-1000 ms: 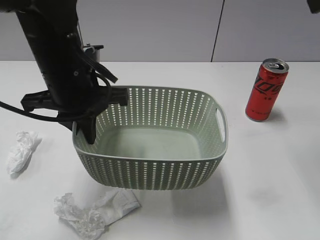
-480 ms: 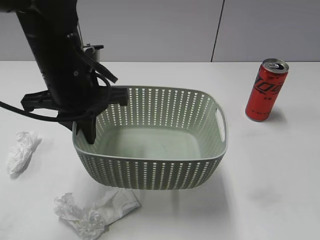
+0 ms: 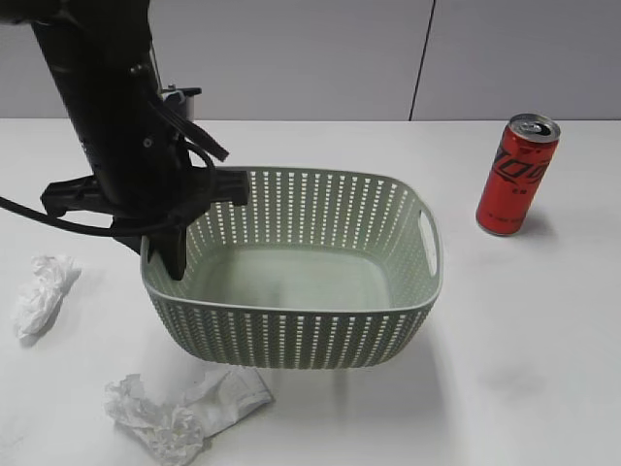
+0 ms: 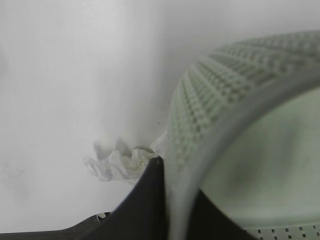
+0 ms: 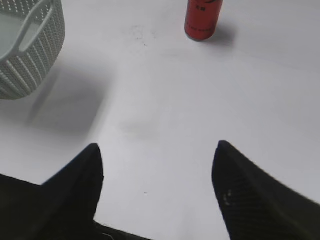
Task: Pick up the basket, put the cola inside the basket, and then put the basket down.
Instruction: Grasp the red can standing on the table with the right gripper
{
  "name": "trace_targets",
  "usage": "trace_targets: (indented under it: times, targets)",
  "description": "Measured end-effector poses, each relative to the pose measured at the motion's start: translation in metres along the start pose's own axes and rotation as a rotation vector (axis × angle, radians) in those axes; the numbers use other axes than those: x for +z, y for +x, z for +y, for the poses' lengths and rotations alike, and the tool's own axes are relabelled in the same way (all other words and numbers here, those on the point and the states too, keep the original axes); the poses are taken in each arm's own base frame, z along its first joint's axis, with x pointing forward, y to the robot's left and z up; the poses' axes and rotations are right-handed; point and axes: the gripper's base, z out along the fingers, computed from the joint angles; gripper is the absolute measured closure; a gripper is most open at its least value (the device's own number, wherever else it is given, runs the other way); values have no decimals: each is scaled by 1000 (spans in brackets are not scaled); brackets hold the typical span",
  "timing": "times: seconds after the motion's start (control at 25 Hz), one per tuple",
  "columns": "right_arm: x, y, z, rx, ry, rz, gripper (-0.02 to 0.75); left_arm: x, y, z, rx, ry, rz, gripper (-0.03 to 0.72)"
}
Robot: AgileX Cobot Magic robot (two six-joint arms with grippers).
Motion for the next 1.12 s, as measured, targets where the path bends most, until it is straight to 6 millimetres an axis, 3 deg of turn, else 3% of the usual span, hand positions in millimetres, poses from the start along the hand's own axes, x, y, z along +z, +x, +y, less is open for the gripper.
trace_targets:
  times: [0.4, 0.52, 1.0, 1.12]
  targets:
    - [-22, 55, 4, -45, 54, -223, 218, 0, 0, 0, -5, 0, 0, 692]
    - [-19, 66, 3, -54, 70, -249, 218, 0, 0, 0, -12, -2, -1, 692]
    - [-13, 70, 1, -63, 88, -234, 217, 0, 0, 0, -15, 0, -1, 692]
    - [-13, 70, 1, -63, 88, -237, 177, 0, 0, 0, -15, 0, -1, 692]
